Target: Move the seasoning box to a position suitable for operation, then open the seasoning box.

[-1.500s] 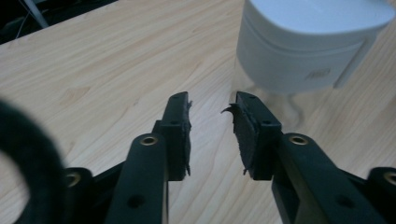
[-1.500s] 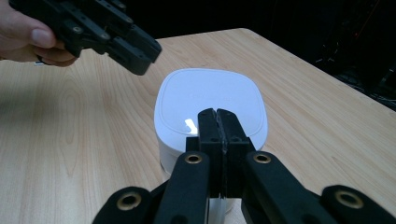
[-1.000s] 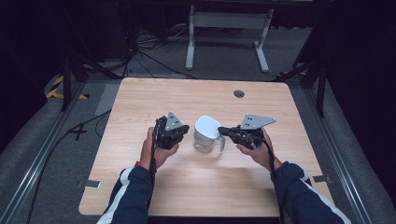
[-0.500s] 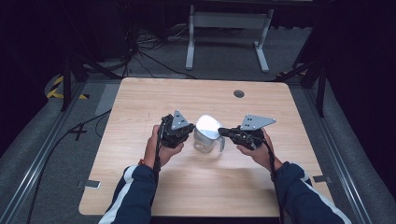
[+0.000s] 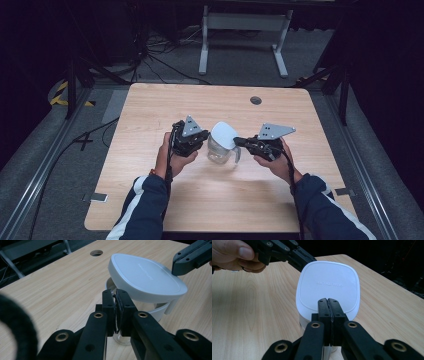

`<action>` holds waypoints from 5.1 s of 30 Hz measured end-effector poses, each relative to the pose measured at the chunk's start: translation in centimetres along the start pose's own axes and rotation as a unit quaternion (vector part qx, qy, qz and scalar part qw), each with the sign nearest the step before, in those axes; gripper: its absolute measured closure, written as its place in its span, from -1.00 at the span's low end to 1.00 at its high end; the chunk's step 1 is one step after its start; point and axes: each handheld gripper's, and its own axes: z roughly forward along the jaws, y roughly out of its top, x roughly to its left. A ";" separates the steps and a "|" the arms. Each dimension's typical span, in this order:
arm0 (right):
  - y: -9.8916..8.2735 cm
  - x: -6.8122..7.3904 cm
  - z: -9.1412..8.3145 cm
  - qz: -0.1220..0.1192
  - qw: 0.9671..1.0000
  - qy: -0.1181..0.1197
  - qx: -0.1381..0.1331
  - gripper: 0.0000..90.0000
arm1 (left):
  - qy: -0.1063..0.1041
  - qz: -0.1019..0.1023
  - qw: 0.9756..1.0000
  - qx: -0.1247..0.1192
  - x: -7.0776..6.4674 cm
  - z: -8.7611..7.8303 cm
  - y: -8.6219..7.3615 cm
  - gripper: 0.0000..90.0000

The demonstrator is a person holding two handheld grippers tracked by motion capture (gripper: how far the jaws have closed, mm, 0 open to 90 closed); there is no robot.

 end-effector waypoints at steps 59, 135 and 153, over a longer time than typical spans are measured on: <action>-0.7 0.5 -0.8 -0.011 1.000 -0.005 0.027 1.00 | -0.063 0.055 0.996 -0.012 -4.1 1.1 3.2 0.88; -16.9 -1.2 -19.1 0.137 0.966 -0.163 0.148 -0.16 | 0.013 -0.054 0.992 0.117 3.5 -8.2 -16.6 -0.58; -17.6 -1.3 -18.8 0.145 0.965 -0.159 0.152 -0.32 | 0.023 -0.067 0.990 0.121 3.3 -8.3 -16.6 -0.62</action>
